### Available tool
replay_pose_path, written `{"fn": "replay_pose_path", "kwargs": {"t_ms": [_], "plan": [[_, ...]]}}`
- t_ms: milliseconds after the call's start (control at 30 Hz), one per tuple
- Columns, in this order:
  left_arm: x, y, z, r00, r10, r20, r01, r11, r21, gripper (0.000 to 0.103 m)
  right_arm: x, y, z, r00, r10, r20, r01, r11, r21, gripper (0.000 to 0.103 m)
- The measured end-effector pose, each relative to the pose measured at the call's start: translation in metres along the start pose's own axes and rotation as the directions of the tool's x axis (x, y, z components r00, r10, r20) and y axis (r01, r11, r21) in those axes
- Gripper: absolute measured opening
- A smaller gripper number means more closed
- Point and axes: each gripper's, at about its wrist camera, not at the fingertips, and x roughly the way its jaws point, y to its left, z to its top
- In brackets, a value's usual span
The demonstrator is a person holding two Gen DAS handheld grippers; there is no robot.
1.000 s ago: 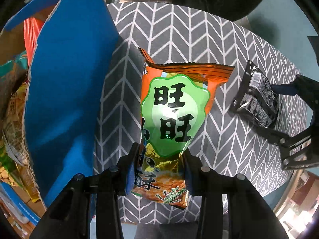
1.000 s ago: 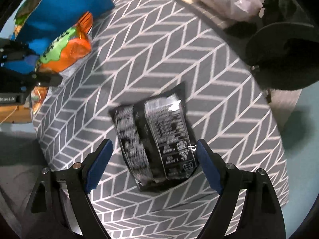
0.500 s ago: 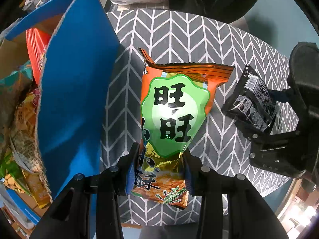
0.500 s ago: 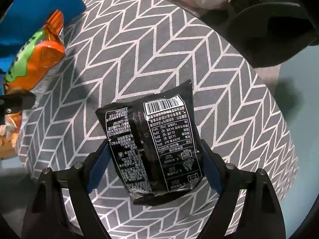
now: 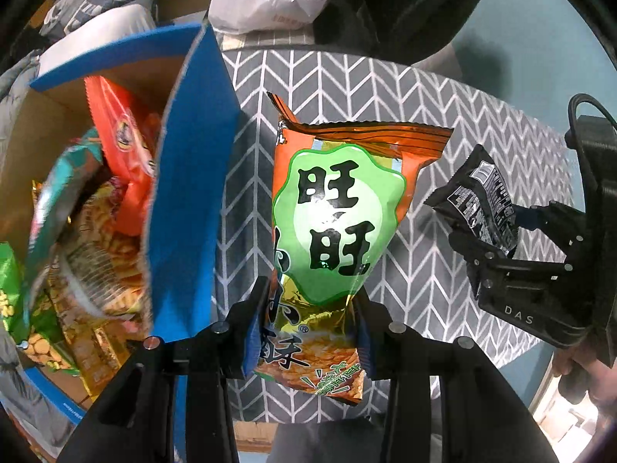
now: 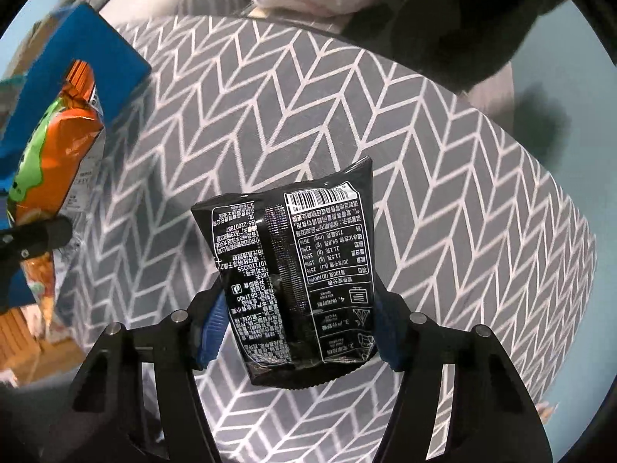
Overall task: Organize snacks
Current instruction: 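Lift and carry the black bag and Wangwang bag over the box with both tools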
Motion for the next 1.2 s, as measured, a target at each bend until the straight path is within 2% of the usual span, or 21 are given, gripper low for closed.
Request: {"fn": "replay_pose_path", "kwargs": {"t_ms": [267, 567, 833, 1200], "plan": [[-0.05, 0.016, -0.017, 0.997, -0.011, 0.073, 0.008, 0.999, 0.039, 0.04, -0.058, 0.01, 0.003, 0.998, 0.034, 0.05, -0.038, 0.996, 0.08, 0.064], [-0.088, 0.043, -0.029, 0.994, -0.024, 0.106, 0.023, 1.0, 0.017, 0.04, -0.118, 0.037, -0.002, 0.991, 0.063, 0.118, -0.072, 0.994, 0.077, 0.064], [-0.114, 0.072, -0.035, 0.987, -0.004, 0.16, 0.01, 0.999, -0.037, 0.04, -0.141, 0.082, 0.015, 0.98, 0.114, 0.162, -0.12, 0.992, 0.025, 0.064], [-0.127, 0.133, -0.046, 0.981, 0.042, 0.189, -0.008, 0.984, -0.178, 0.04, -0.139, 0.133, 0.056, 0.968, 0.176, 0.178, -0.165, 0.983, -0.077, 0.064]]}}
